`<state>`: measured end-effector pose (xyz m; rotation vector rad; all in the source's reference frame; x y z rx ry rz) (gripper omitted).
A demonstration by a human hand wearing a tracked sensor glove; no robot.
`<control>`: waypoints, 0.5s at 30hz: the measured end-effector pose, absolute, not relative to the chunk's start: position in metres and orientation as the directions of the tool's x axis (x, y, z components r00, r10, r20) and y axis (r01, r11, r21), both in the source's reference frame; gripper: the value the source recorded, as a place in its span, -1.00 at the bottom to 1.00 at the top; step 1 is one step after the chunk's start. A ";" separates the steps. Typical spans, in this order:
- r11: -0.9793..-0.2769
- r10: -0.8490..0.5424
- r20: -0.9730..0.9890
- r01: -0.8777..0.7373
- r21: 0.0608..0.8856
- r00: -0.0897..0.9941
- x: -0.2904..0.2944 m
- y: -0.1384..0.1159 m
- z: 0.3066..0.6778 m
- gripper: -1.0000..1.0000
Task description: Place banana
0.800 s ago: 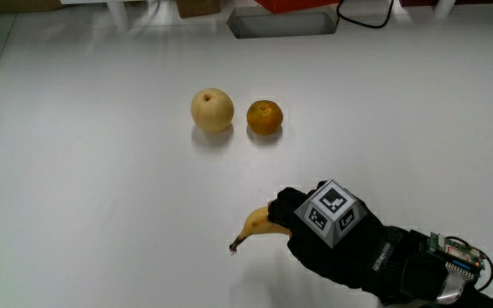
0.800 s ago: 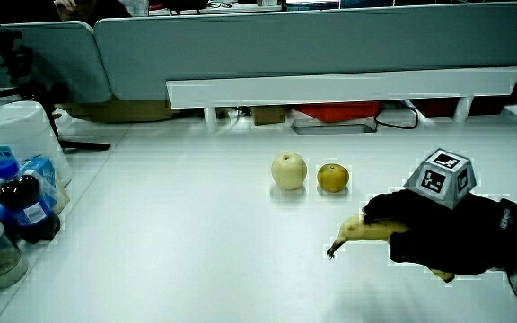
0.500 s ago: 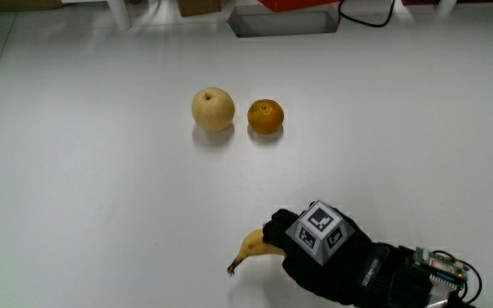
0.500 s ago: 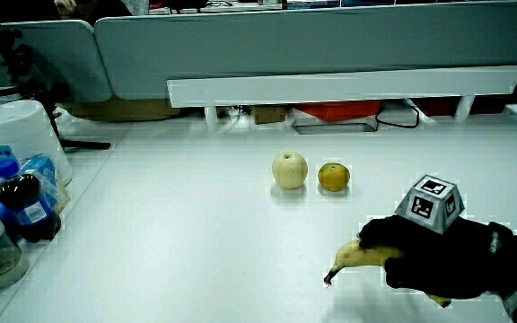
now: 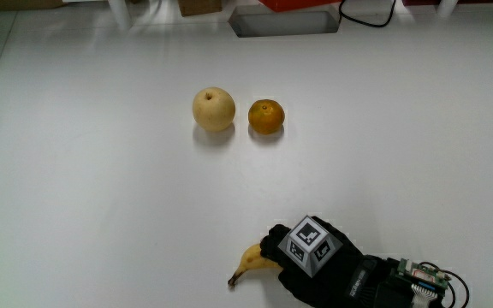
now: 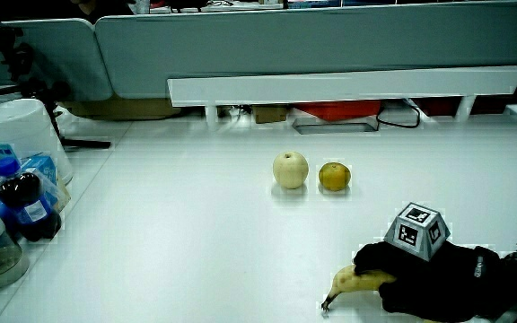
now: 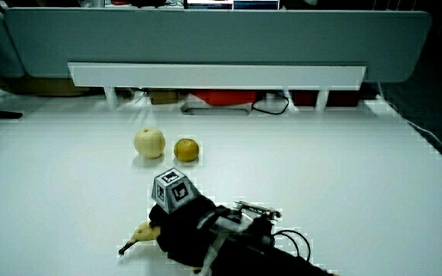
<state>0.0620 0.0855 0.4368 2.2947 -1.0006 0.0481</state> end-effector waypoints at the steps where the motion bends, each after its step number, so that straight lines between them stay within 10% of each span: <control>1: -0.514 -0.649 0.267 -0.669 0.538 0.713 0.062 0.086 0.440 0.00; 15: -0.508 -0.635 0.274 -0.657 0.557 0.723 0.063 0.090 0.454 0.00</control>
